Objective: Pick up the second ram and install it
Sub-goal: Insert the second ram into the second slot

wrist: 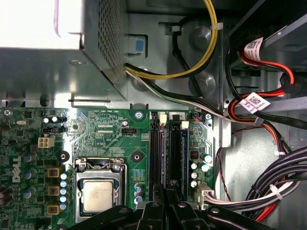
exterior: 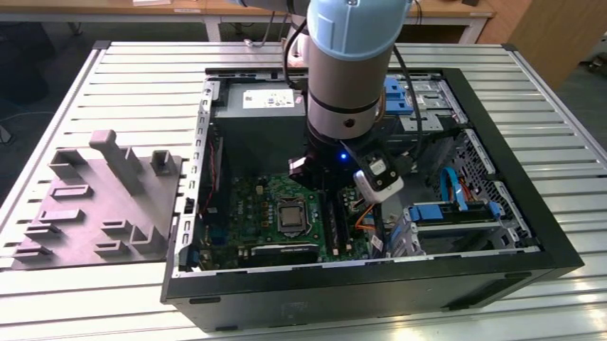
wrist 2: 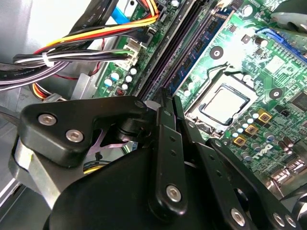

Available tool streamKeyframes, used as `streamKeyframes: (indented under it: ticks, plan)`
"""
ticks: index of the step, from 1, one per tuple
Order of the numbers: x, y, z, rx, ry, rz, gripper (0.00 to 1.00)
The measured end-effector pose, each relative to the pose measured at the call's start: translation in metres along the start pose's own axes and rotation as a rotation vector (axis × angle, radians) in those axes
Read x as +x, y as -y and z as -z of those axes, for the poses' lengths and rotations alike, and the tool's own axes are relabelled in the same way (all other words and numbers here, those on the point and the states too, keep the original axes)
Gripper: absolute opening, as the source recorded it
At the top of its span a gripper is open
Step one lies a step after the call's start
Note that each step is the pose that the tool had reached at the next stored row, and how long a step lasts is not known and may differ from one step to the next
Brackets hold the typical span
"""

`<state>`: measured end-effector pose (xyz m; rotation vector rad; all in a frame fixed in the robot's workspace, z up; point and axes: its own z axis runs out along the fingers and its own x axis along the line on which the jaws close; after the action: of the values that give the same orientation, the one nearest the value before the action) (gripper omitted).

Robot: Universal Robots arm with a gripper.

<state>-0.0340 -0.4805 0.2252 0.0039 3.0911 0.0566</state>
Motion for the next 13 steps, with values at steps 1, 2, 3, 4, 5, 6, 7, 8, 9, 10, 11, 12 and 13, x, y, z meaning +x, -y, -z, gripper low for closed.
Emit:
streamKeyframes:
  ticks: [1,2,3,4,5,6,7,8,9,10,11,12,13]
  plan:
    - [0.0001,0.0,-0.0001,0.0001,-0.0001,0.0,0.13]
    - [0.0003,0.0,-0.0004,0.0,0.0,0.0,0.13]
    - [0.0004,0.0001,-0.0007,0.0001,0.0,0.0,0.13]
    - [0.0005,0.0,-0.0008,0.0001,0.0,0.0,0.13]
    - [0.0005,0.0,-0.0011,0.0001,0.0,0.0,0.13]
    - [0.0005,0.0001,-0.0015,-0.0001,0.0,0.0,0.13]
    - [0.0005,0.0001,-0.0015,0.0001,0.0,0.0,0.13]
    - [0.0006,0.0001,-0.0016,0.0002,-0.0001,0.0,0.13]
    - [0.0006,0.0001,-0.0016,0.0,-0.0001,0.0,0.13]
    - [0.0006,0.0001,-0.0016,0.0001,-0.0001,0.0,0.13]
    - [0.0006,0.0001,-0.0017,0.0001,-0.0001,0.0,0.13]
    - [0.0006,0.0,-0.0022,-0.0004,0.0001,0.0,0.13]
    - [0.0006,0.0,-0.0027,-0.0005,0.0002,0.0,0.13]
